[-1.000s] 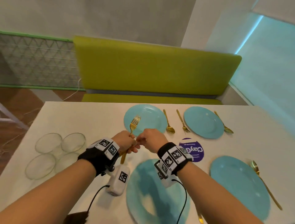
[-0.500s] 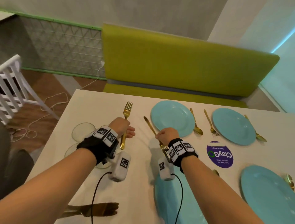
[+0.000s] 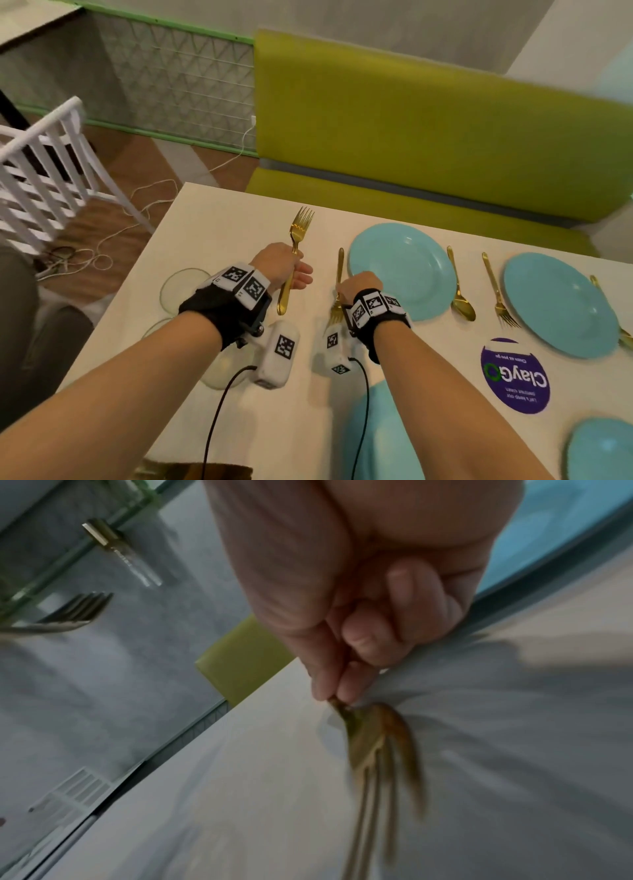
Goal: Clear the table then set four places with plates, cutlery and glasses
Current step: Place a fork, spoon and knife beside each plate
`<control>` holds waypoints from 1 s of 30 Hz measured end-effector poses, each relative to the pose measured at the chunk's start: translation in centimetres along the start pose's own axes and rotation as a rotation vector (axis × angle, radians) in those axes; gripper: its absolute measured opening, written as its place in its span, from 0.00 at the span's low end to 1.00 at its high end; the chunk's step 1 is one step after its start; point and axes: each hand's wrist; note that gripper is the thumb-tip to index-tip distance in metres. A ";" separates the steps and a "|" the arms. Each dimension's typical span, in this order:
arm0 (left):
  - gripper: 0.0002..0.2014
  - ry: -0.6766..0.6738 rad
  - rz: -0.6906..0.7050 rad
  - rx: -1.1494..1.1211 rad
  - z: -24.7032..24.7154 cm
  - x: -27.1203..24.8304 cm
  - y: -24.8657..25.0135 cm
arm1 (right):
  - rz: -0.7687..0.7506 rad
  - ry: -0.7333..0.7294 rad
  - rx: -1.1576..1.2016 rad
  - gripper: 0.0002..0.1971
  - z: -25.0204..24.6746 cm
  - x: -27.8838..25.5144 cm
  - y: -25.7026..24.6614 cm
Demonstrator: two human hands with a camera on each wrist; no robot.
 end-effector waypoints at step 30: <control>0.14 0.043 -0.035 0.084 0.4 3.7 0.4 | -0.022 0.126 0.061 0.20 -0.4 7.1 -0.5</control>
Point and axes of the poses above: each hand's wrist, its own x-axis towards the middle knuckle, its own z-axis out of the palm, y = z × x, and after that the axes turned 2 degrees about -y, right-handed
